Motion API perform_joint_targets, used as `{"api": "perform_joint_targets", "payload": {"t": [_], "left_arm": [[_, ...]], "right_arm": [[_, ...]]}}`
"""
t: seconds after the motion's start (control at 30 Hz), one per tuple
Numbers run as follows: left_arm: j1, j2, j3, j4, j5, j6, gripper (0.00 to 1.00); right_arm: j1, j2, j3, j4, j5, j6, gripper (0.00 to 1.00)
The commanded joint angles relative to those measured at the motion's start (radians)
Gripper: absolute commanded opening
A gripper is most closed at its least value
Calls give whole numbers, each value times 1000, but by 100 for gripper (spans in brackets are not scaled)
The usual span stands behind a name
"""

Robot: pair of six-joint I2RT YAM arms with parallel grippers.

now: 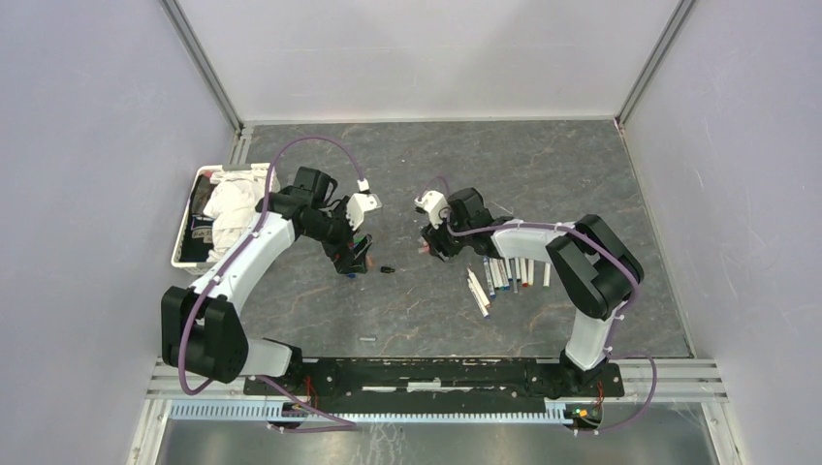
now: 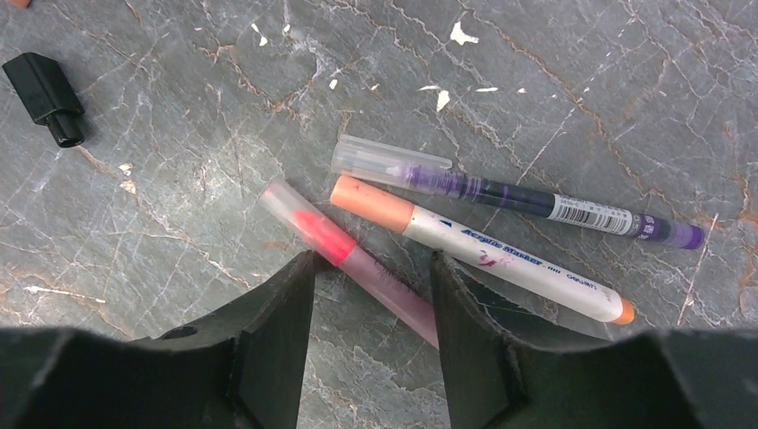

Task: Open the pen caps
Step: Pick up the pen from the center of the board.

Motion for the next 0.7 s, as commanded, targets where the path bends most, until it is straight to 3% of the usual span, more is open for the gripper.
{"api": "perform_joint_targets", "payload": {"t": [0.0, 0.2, 0.4, 0.67], "left_arm": [[7, -14, 46, -10, 42, -17, 100], [7, -7, 61, -26, 64, -17, 100], [7, -5, 80, -45, 89, -7, 99], [7, -7, 105, -67, 97, -3, 98]], "right_arm": [[-3, -18, -49, 33, -5, 10, 52], [-2, -94, -152, 79, 19, 40, 34], [7, -154, -233, 124, 51, -23, 23], [31, -160, -244, 148, -52, -75, 0]]}}
